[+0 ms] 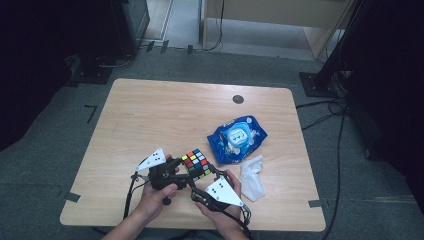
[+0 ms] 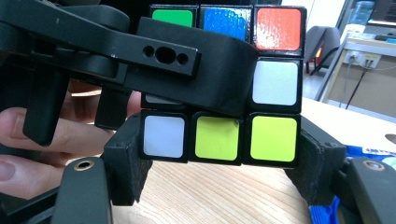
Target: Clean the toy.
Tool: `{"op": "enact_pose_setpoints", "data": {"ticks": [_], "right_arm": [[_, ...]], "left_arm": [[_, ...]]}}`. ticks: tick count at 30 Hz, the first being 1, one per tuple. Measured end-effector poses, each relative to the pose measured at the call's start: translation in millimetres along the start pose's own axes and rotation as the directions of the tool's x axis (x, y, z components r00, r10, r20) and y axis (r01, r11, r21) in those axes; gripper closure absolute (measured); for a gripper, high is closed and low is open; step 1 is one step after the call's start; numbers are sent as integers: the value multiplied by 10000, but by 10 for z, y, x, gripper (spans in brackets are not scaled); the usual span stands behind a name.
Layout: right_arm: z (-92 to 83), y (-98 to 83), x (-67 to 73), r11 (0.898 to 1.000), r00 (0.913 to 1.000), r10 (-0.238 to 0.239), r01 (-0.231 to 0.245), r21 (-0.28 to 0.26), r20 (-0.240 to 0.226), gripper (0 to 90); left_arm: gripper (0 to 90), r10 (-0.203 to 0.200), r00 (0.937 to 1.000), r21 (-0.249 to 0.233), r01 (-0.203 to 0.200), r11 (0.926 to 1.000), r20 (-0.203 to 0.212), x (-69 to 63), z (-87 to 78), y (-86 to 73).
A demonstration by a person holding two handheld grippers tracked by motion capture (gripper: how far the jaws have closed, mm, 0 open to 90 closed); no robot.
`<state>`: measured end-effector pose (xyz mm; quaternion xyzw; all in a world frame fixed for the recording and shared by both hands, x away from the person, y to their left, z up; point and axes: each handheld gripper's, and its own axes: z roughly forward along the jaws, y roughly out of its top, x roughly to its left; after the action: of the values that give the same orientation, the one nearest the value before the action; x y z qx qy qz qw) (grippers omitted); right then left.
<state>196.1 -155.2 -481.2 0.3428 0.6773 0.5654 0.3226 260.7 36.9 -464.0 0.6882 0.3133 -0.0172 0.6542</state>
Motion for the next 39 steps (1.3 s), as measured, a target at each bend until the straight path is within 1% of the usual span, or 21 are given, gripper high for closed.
{"op": "enact_pose_setpoints", "data": {"ticks": [6, 11, 16, 20, 21, 22, 23, 24, 25, 26, 27, 28, 30, 31, 32, 33, 34, 35, 36, 38, 39], "right_arm": [[8, -18, -32, 9998, 10000, 23, -24, 199, 24, 343], [3, 17, -48, 9987, 9997, 93, -82, 509, -205, 346], [-25, 26, -145, 9964, 9996, 213, -199, 827, -168, 347], [-62, 33, -336, 9893, 9970, 739, -705, 1275, -216, 347], [-66, 35, -383, 9866, 9957, 882, -834, 1399, -283, 347], [-71, 40, -450, 9817, 9929, 1109, -1028, 1602, -423, 346], [-80, 46, -513, 9766, 9902, 1316, -1213, 1778, -476, 346], [-95, 54, -574, 9719, 9867, 1538, -1415, 1883, -524, 347], [-111, 68, -635, 9668, 9821, 1785, -1636, 1962, -606, 346], [-127, 87, -689, 9600, 9745, 2113, -1925, 2032, -749, 346], [-145, 112, -732, 9517, 9675, 2394, -2173, 2169, -809, 346], [-161, 146, -773, 9415, 9574, 2723, -2445, 2321, -961, 346], [-174, 200, -801, 9254, 9418, 3095, -2664, 2696, -1316, 346], [-179, 228, -794, 9200, 9372, 3182, -2688, 2852, -1431, 346], [-173, 262, -783, 9091, 9296, 3298, -2656, 3210, -1648, 346], [-170, 277, -763, 9021, 9229, 3427, -2712, 3356, -1753, 346], [-163, 291, -730, 8962, 9169, 3532, -2745, 3486, -1861, 345], [-153, 295, -708, 8923, 9153, 3572, -2754, 3577, -1864, 345], [-139, 297, -675, 8846, 9129, 3652, -2794, 3734, -1821, 345], [-100, 291, -616, 8700, 9075, 3786, -2818, 4046, -1820, 345], [-87, 288, -598, 8651, 9039, 3853, -2837, 4137, -1857, 345]], "left_arm": [[334, 10, 10000, 169, -10, 9999, 9, 41, 14, -13], [280, 923, 9954, -41, -924, 9957, -268, 28, -26, 12], [151, 858, 9956, -458, -875, 9951, -377, 101, -160, 109], [131, 1513, 9858, -653, -1560, 9856, -724, 181, -304, 131], [128, 1948, 9757, -486, -2004, 9785, -1007, 189, -316, 118], [127, 2501, 9586, -161, -2545, 9669, -1359, 190, -319, 96], [127, 3041, 9387, 219, -3047, 9522, -1622, 187, -311, 70], [128, 3588, 9162, 608, -3537, 9334, -1785, 172, -293, 37], [128, 4172, 8899, 1034, -4046, 9086, -1844, 151, -269, 0], [128, 4634, 8670, 1411, -4433, 8852, -1832, 118, -232, -43], [128, 5147, 8388, 1811, -4862, 8549, -1777, 72, -178, -100], [129, 5408, 8239, 2033, -5076, 8372, -1698, 43, -145, -131], [129, 6057, 7785, 2541, -5600, 7886, -1643, -27, -48, -208], [129, 6357, 7545, 2748, -5840, 7638, -1634, -64, 4, -245], [129, 6461, 7456, 2802, -5930, 7549, -1629, -82, 33, -263], [129, 6622, 7308, 2872, -6066, 7413, -1656, -105, 67, -282], [129, 6718, 7217, 2906, -6151, 7329, -1668, -117, 78, -287], [128, 6806, 7127, 2884, -6244, 7259, -1698, -132, 94, -294], [129, 6974, 6965, 2945, -6396, 7101, -1688, -149, 103, -298], [129, 7203, 6726, 3033, -6598, 6875, -1695, -171, 112, -309], [132, 7326, 6582, 3064, -6709, 6753, -1734, -182, 117, -318]]}}
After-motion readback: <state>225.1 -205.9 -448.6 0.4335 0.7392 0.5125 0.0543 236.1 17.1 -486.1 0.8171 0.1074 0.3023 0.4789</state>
